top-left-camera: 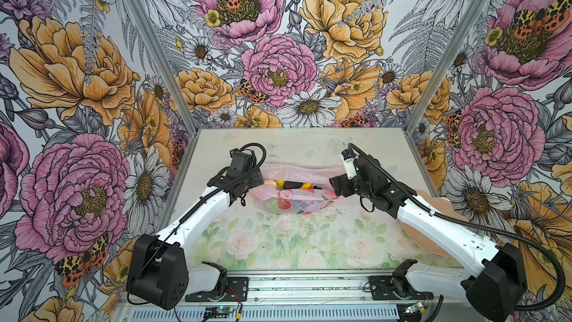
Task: Take the fake fruits out of the plastic bag
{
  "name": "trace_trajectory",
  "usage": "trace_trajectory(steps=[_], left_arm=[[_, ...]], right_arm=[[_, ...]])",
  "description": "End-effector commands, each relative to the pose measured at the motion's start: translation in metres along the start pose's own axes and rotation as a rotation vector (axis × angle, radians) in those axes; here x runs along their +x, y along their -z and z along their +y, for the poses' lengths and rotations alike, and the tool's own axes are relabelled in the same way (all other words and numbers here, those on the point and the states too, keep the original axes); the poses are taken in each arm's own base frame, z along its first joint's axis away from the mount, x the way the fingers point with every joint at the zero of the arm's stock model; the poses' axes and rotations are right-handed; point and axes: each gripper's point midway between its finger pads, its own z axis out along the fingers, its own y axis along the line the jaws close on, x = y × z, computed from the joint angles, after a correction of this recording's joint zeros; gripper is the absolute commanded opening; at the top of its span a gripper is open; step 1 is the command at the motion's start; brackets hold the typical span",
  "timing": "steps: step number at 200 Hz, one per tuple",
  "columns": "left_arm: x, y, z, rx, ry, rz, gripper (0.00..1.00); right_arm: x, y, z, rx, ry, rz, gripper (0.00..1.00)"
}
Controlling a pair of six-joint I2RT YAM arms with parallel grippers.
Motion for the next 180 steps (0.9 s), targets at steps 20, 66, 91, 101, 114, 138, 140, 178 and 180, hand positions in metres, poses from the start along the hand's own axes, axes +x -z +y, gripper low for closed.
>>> trace_trajectory(steps=[20, 66, 91, 101, 114, 138, 140, 178, 180], left_arm=[[0.029, -0.017, -0.016, 0.029, 0.029, 0.076, 0.80], [0.052, -0.039, -0.025, 0.023, -0.013, 0.147, 0.77], [0.066, -0.043, -0.021, 0.029, -0.022, 0.170, 0.61], [0.070, -0.042, -0.019, 0.034, -0.024, 0.172, 0.50], [0.075, -0.040, -0.015, 0.042, -0.023, 0.169, 0.36], [0.083, -0.034, -0.004, 0.051, -0.037, 0.142, 0.15], [0.084, -0.033, -0.003, 0.052, -0.038, 0.139, 0.13], [0.102, -0.017, 0.037, 0.039, -0.011, 0.046, 0.00], [0.103, -0.016, 0.039, 0.040, -0.007, 0.042, 0.00]], right_arm=[[-0.005, -0.037, 0.024, -0.012, 0.211, 0.083, 0.87], [0.005, -0.074, 0.026, 0.004, 0.270, 0.165, 0.85], [0.010, -0.088, 0.025, 0.004, 0.271, 0.196, 0.81], [0.010, -0.094, 0.024, 0.008, 0.261, 0.206, 0.73], [0.009, -0.103, 0.018, 0.032, 0.244, 0.217, 0.58], [-0.003, -0.115, 0.004, 0.055, 0.171, 0.211, 0.24], [-0.005, -0.116, 0.003, 0.050, 0.162, 0.208, 0.22], [-0.025, -0.149, -0.055, -0.017, -0.259, 0.208, 0.00], [-0.025, -0.150, -0.057, -0.020, -0.276, 0.210, 0.00]])
